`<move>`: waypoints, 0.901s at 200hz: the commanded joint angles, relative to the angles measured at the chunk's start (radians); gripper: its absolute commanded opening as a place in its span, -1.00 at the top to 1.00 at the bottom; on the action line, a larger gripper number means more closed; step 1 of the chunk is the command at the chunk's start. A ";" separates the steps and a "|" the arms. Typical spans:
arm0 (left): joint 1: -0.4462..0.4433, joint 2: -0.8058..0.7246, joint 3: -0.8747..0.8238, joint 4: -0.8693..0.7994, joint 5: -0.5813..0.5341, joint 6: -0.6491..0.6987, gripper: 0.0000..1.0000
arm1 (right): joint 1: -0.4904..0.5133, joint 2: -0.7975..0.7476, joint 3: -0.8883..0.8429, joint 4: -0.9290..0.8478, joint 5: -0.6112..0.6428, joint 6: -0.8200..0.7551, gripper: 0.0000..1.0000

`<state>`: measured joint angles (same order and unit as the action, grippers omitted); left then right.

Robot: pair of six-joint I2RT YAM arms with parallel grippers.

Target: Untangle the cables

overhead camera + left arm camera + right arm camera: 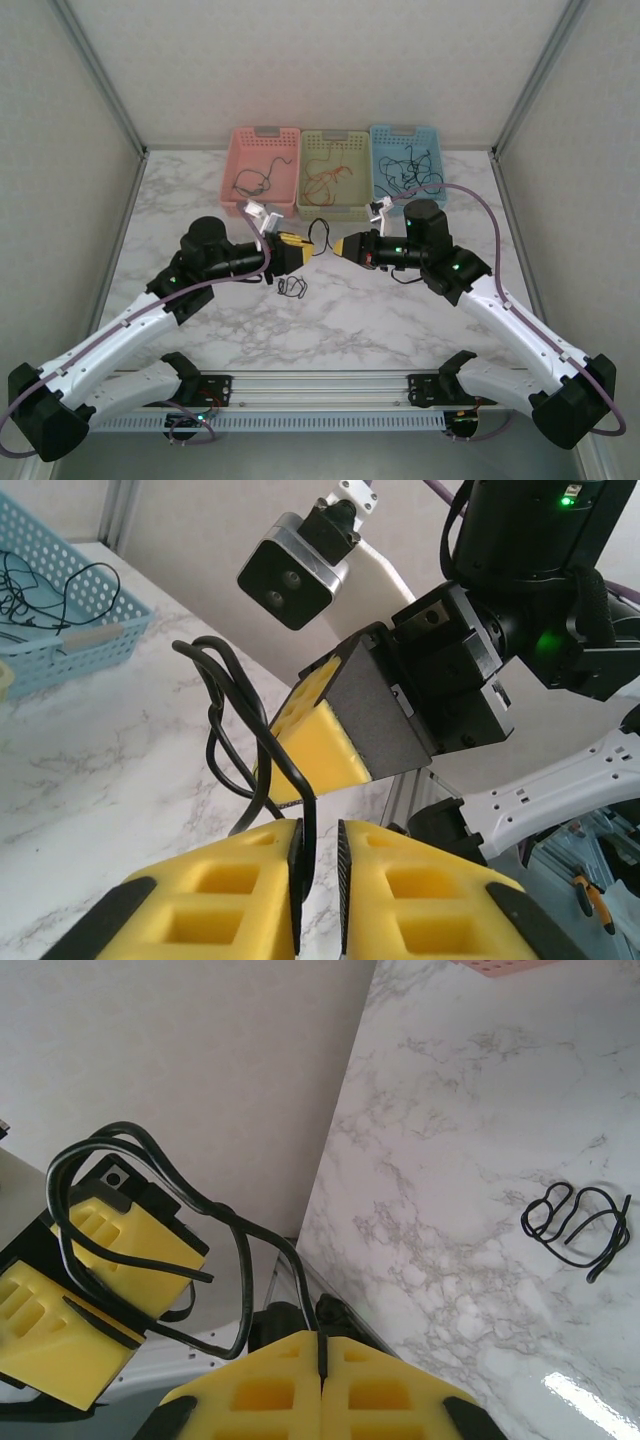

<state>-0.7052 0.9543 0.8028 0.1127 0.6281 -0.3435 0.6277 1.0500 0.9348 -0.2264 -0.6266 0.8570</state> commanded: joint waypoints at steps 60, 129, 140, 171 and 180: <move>-0.008 -0.011 -0.003 0.077 0.074 0.022 1.00 | -0.005 0.019 -0.007 0.020 -0.012 -0.016 1.00; -0.008 0.002 0.191 -0.530 -0.306 -0.049 -0.23 | -0.004 -0.016 0.014 -0.115 0.313 -0.137 1.00; -0.010 -0.006 0.186 -0.531 -0.315 -0.124 -0.24 | -0.005 -0.013 0.009 -0.115 0.378 -0.163 1.00; -0.053 0.021 0.174 -0.500 -0.337 -0.176 -0.25 | 0.002 0.000 -0.015 -0.061 0.415 -0.227 1.00; -0.059 0.033 0.176 -0.489 -0.349 -0.158 -0.26 | 0.003 0.002 -0.023 -0.049 0.414 -0.239 1.00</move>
<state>-0.7341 0.9672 0.9691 -0.3573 0.3355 -0.4625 0.6281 1.0546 0.9340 -0.3119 -0.2867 0.6960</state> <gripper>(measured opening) 0.623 0.038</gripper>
